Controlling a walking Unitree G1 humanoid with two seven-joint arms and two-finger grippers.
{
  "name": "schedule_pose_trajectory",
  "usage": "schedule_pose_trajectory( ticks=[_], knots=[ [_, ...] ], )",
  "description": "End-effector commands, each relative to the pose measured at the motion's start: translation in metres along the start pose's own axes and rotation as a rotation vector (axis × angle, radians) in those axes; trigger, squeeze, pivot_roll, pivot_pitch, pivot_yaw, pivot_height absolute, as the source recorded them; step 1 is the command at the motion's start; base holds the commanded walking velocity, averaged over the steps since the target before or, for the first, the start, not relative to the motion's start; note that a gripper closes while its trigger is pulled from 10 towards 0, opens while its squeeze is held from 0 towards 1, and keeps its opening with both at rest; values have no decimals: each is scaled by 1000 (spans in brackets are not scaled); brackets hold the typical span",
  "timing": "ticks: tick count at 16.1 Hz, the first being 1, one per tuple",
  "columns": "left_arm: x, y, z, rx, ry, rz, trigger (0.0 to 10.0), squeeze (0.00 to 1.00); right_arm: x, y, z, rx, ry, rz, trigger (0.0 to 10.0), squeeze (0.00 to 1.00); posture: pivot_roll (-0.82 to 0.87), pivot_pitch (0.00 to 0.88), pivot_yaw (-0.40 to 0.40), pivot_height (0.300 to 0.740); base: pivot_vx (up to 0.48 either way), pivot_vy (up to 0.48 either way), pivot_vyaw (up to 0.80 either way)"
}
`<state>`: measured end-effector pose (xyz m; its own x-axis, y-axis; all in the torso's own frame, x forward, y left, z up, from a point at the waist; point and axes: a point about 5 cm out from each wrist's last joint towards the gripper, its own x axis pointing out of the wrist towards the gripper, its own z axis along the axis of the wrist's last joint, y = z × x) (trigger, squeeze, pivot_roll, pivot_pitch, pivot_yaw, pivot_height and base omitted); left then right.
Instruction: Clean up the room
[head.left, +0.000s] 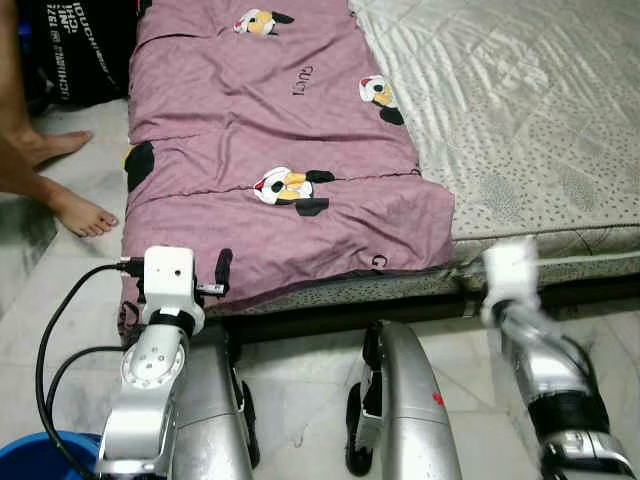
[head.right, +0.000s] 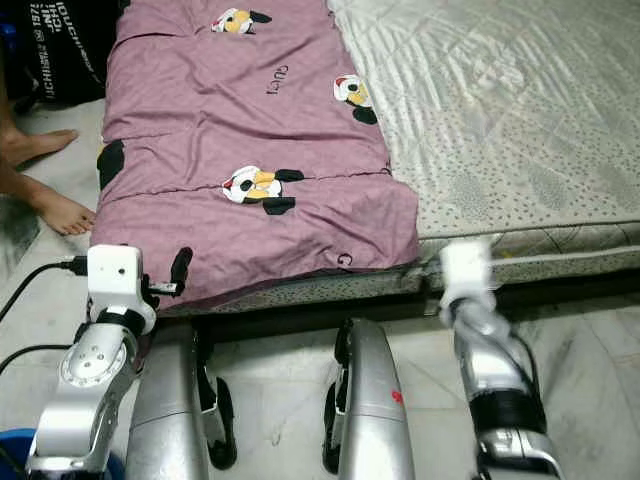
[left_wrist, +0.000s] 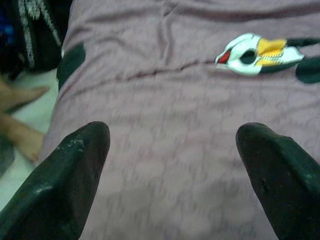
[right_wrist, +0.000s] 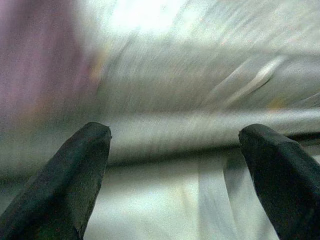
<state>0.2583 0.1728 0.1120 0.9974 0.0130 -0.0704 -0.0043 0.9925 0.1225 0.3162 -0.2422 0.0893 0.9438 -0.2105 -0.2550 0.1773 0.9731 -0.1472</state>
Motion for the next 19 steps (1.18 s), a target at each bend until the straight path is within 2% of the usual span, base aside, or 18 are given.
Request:
schedule_pose_trajectory(
  ticks=[1,3,5,7,8,10,13,15,17,19],
  knots=[
    [0,1,-3,16,14,-5,10000,0,1,-3,36,59,-177,-27,10000,1000,61,198,-24,547,0,0,0],
    [3,6,5,23,-5,6,10000,0,1,10,77,128,-345,30,10000,1000,73,210,-23,547,0,0,0],
    [1,9,7,20,-11,14,10000,0,3,35,98,173,-396,158,10000,1000,67,222,-15,547,0,0,0],
    [-2,7,7,-6,-23,6,10000,0,3,58,99,172,-388,249,10000,1000,50,225,0,547,0,0,0],
    [-3,7,7,-9,-24,5,10000,0,3,60,99,175,-389,256,10000,1000,50,225,0,547,0,0,0],
    [-6,1,0,-44,-10,-20,10000,0,-3,109,99,107,-401,454,10000,1000,32,227,20,547,0,0,0],
    [-4,-8,4,-60,-22,-61,10000,0,-12,149,101,82,-442,581,10000,1000,48,227,25,547,0,0,0],
    [-9,-9,4,-74,-20,-66,10000,0,-15,161,96,119,-440,572,10000,1000,71,229,10,547,0,0,0],
    [-19,-7,-1,-83,0,-62,10000,0,-12,167,84,189,-383,518,10000,1000,91,245,9,547,0,0,0],
    [-31,-6,-2,-85,14,-61,10000,0,-10,176,77,202,-342,480,10000,1000,100,287,15,547,0,0,0]
  ],
)
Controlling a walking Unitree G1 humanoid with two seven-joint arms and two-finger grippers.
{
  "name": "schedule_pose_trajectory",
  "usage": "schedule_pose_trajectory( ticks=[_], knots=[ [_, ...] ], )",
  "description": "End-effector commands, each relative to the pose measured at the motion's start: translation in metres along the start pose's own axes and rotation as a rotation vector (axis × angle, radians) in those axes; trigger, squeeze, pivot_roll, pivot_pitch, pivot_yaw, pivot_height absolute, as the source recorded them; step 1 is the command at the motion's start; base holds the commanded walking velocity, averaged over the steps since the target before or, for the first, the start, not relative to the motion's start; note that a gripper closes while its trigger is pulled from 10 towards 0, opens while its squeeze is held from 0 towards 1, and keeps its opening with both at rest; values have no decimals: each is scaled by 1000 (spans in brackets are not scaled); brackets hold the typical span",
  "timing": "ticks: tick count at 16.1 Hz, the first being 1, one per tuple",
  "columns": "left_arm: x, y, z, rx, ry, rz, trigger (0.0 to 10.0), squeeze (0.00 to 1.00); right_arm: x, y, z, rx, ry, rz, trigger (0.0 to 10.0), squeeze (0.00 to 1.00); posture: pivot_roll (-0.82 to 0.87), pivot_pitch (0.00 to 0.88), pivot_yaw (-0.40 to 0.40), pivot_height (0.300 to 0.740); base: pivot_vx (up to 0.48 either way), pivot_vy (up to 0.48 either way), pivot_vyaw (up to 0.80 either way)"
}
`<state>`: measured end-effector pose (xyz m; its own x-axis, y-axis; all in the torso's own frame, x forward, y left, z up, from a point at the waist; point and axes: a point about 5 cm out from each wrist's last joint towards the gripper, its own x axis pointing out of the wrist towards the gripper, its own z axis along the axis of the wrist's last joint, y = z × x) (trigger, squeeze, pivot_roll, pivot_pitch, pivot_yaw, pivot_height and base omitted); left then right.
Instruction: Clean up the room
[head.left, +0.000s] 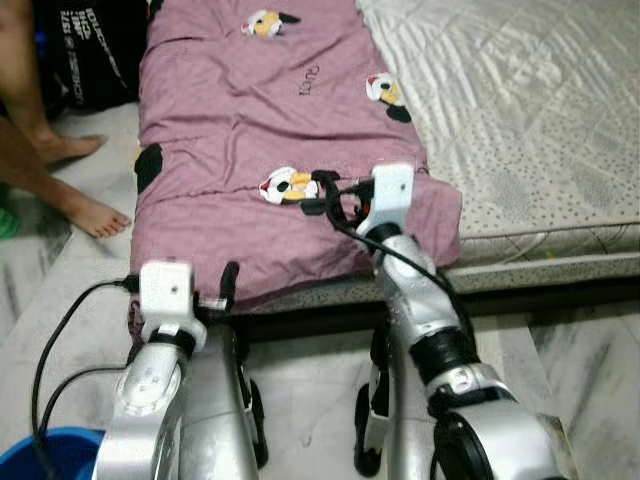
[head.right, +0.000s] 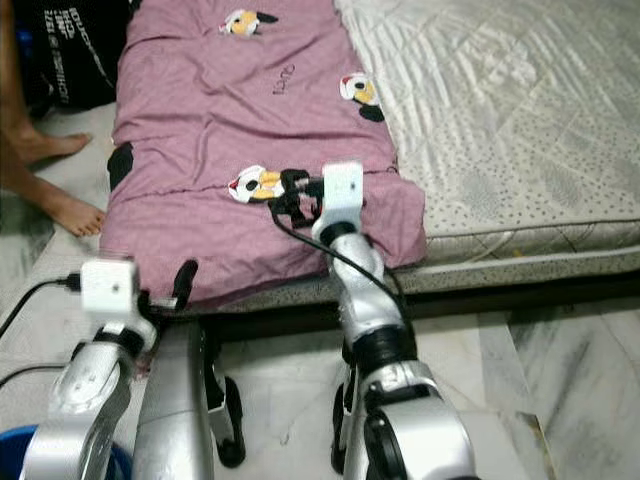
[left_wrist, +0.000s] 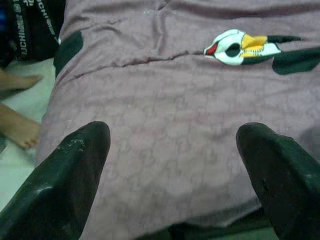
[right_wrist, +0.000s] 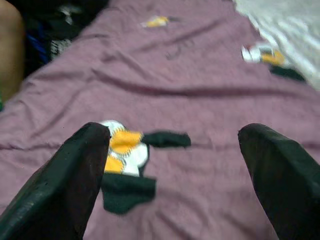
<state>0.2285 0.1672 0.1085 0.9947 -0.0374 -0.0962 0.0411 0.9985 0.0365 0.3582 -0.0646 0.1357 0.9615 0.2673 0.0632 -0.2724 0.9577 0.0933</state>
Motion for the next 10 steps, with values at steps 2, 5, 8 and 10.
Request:
schedule_pose_trajectory(
  ticks=[2,5,8,10],
  knots=[
    [-12,-4,6,-18,8,-31,10000,0,8,9,4,-9,1,-28,10000,1000,96,324,12,547,0,0,0],
    [-18,-14,11,-36,12,-74,10000,0,20,7,16,-3,-20,-81,10000,1000,97,369,7,547,0,0,0],
    [-19,-17,13,-45,23,-82,10000,0,28,-2,19,-68,18,-133,10000,1000,96,383,5,547,0,0,0],
    [-19,-17,13,-47,31,-83,10000,0,25,-20,7,-72,119,-213,10000,1000,100,395,5,547,0,0,0]
  ],
)
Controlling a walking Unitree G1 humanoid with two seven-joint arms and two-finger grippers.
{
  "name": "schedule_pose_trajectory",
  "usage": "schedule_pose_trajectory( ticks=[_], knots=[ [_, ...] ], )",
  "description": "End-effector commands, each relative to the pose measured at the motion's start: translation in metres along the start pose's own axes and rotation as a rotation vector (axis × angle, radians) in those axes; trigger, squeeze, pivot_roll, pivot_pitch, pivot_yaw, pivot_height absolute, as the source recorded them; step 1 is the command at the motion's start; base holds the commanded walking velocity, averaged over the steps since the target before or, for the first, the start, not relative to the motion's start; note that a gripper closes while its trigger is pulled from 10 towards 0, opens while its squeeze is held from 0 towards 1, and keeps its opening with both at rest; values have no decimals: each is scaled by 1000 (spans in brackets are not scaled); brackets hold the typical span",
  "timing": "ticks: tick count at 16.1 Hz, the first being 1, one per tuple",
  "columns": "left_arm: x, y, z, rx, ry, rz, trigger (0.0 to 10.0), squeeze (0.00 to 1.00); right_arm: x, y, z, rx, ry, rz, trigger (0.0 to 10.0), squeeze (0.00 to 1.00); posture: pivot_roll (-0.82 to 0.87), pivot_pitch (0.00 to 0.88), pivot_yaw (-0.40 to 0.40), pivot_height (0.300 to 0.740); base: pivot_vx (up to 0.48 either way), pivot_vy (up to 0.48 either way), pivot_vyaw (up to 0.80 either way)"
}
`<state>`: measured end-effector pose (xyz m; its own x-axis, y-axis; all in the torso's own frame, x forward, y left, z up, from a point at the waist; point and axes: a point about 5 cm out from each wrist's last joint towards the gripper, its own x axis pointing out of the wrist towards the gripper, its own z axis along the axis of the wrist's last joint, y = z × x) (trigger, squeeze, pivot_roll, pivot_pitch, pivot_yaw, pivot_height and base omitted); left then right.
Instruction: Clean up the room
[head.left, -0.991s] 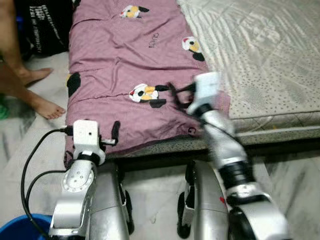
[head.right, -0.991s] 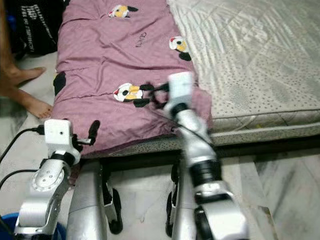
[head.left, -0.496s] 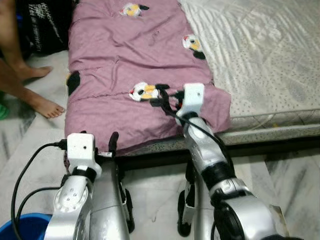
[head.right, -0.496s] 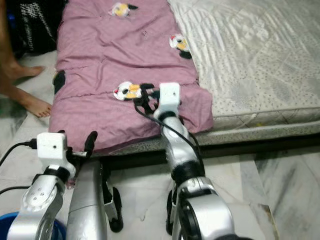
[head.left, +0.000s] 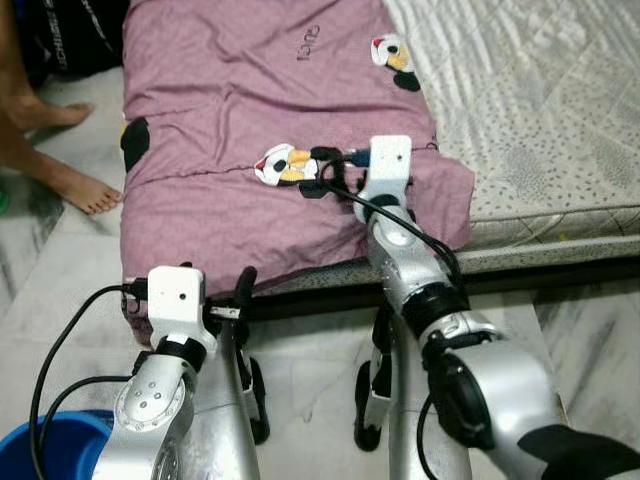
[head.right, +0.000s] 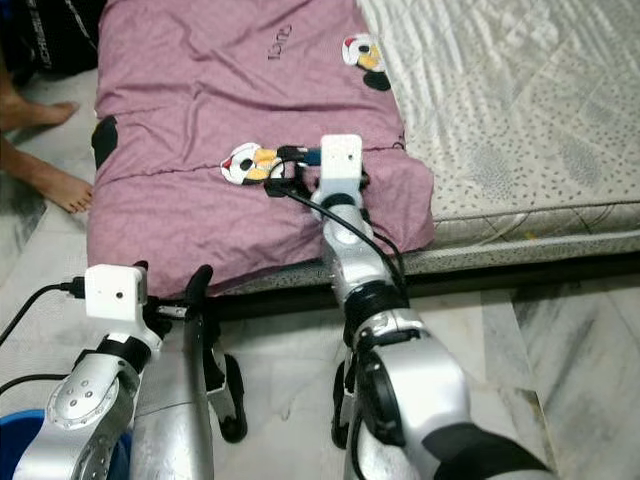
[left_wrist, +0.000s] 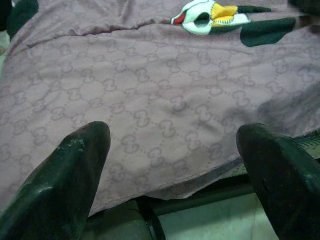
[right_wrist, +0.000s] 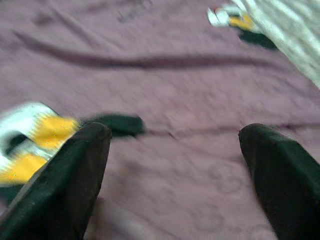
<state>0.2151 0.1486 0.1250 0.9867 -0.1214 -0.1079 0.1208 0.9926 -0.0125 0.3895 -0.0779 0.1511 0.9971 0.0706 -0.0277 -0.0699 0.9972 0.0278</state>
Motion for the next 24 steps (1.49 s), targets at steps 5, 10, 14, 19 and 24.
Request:
schedule_pose_trajectory(
  ticks=[5,10,14,19,24],
  knots=[
    [0,4,-4,-7,32,21,10000,0,-32,-102,-73,143,330,-348,10000,843,86,362,-9,547,0,0,0],
    [10,6,-5,-14,29,30,10000,0,-79,-155,-107,201,365,-492,10000,847,48,328,-8,547,0,0,0],
    [19,8,-2,-12,5,28,10000,0,-103,-145,-103,373,265,-416,10000,467,32,289,1,547,0,0,0],
    [28,11,1,-20,-37,34,10000,0,-120,-110,-65,241,120,-102,10000,0,10,228,10,547,0,0,0],
    [45,14,0,-17,-57,34,10000,0,-107,-96,1,-90,-108,17,10000,0,-29,153,24,547,0,0,0]
  ],
)
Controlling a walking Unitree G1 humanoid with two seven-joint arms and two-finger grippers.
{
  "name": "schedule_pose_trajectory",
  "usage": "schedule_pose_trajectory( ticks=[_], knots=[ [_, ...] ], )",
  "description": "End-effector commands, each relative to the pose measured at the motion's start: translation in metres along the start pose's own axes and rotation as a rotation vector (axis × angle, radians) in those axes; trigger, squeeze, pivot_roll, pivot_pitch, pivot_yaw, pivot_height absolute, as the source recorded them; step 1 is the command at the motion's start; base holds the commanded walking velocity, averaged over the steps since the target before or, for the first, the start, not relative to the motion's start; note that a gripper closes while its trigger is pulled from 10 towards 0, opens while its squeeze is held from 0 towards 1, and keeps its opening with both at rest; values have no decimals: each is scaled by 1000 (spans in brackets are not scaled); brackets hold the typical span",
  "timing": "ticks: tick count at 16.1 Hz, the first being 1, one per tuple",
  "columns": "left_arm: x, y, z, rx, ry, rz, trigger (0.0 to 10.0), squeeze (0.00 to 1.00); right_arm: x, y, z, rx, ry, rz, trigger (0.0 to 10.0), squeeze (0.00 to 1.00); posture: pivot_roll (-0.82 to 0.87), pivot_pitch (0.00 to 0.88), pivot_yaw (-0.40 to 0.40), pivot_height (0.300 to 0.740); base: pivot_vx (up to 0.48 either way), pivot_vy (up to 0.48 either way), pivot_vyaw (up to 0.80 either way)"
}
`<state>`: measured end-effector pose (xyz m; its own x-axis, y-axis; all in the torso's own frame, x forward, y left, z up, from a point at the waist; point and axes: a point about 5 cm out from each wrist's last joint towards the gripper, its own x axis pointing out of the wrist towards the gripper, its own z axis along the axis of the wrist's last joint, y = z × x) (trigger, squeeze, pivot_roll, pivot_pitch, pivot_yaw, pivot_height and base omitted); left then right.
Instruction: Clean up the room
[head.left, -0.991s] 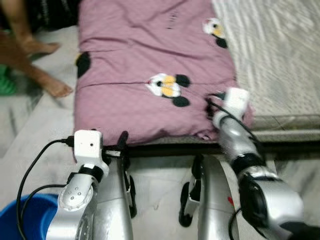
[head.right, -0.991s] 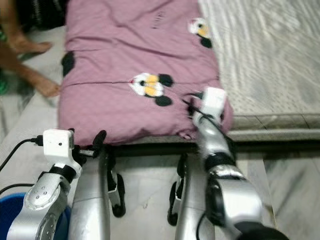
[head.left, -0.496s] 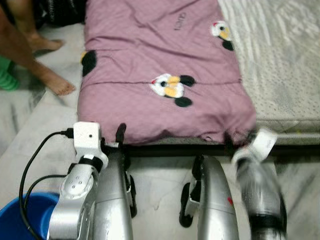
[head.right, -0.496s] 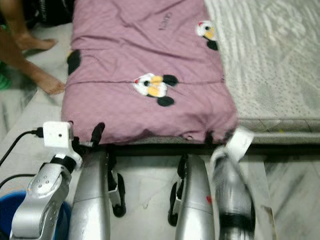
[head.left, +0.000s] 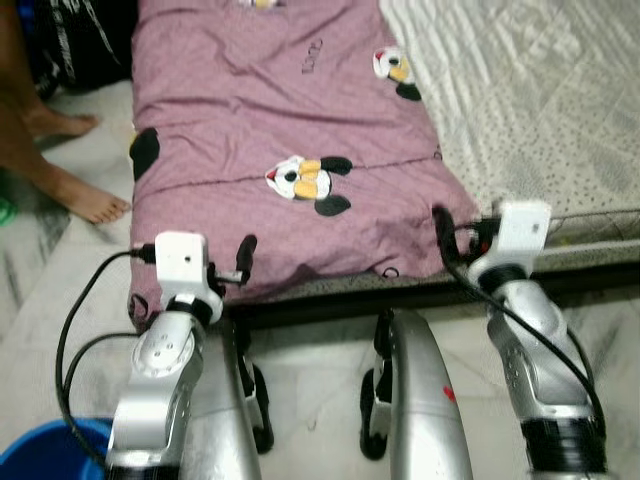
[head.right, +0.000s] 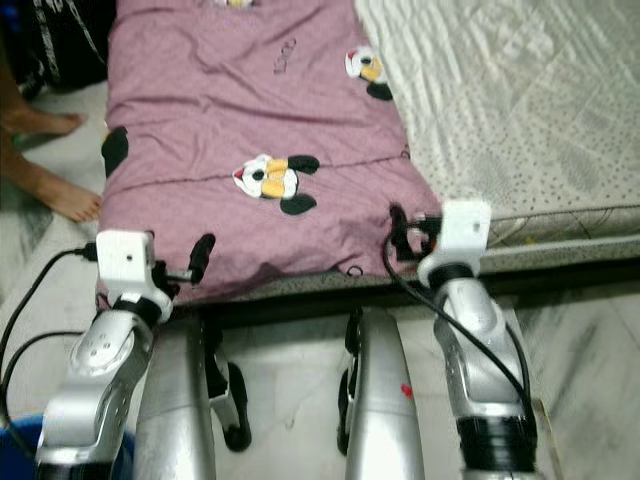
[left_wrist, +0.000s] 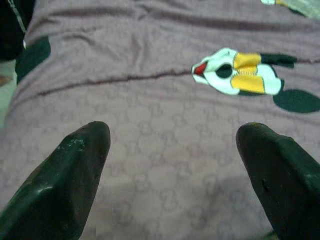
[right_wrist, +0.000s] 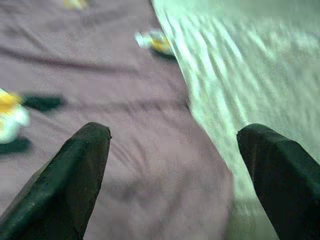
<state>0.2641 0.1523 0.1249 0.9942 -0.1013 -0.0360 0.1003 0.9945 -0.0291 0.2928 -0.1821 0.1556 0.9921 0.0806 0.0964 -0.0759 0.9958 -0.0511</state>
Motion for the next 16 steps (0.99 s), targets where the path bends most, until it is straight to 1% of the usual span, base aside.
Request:
schedule_pose_trajectory(
  ticks=[1,3,4,5,6,7,8,9,11,13,14,15,16],
  knots=[
    [-1,5,-4,-1,5,23,10000,0,-8,11,-1,-3,14,53,10000,0,-33,143,23,547,0,0,0],
    [2,4,1,-4,-29,23,10000,0,-17,23,-9,24,49,80,10000,0,-33,126,18,547,0,0,0],
    [3,4,1,-12,-37,30,10000,0,-19,26,-12,38,54,82,10000,0,-34,108,20,547,0,0,0],
    [6,6,0,-13,-44,39,10000,0,-21,29,-17,88,67,56,10000,0,-30,79,14,547,0,0,0],
    [7,8,1,-6,-63,35,10000,0,-21,30,-14,115,28,43,10000,0,-26,68,9,547,0,0,0],
    [9,9,3,0,-71,42,10000,0,-21,31,-14,122,22,21,10000,0,-24,64,9,556,0,0,0],
    [10,11,6,6,-82,44,10000,0,-18,31,-14,163,29,-38,10000,0,-24,71,14,576,0,0,0],
    [10,12,6,9,-84,42,10000,0,-17,32,-14,171,32,-48,10000,0,-30,75,15,586,0,0,0],
    [10,19,3,48,-78,49,10000,0,-15,37,-14,154,31,-33,10000,0,-41,87,18,611,0,0,0],
    [9,24,0,54,-68,61,10000,0,-15,37,-17,141,42,-30,10000,0,-47,94,2,636,0,0,0],
    [7,25,-5,34,-56,86,10000,0,-15,33,-20,152,55,-50,10000,0,-41,98,-8,651,0,0,0],
    [4,22,-13,22,-35,102,10000,0,-19,25,-31,165,92,-101,10000,0,-26,75,-14,666,0,0,0],
    [4,16,-15,28,-29,81,10000,0,-19,20,-40,181,126,-138,10000,0,-27,62,-8,676,0,0,0]
  ],
)
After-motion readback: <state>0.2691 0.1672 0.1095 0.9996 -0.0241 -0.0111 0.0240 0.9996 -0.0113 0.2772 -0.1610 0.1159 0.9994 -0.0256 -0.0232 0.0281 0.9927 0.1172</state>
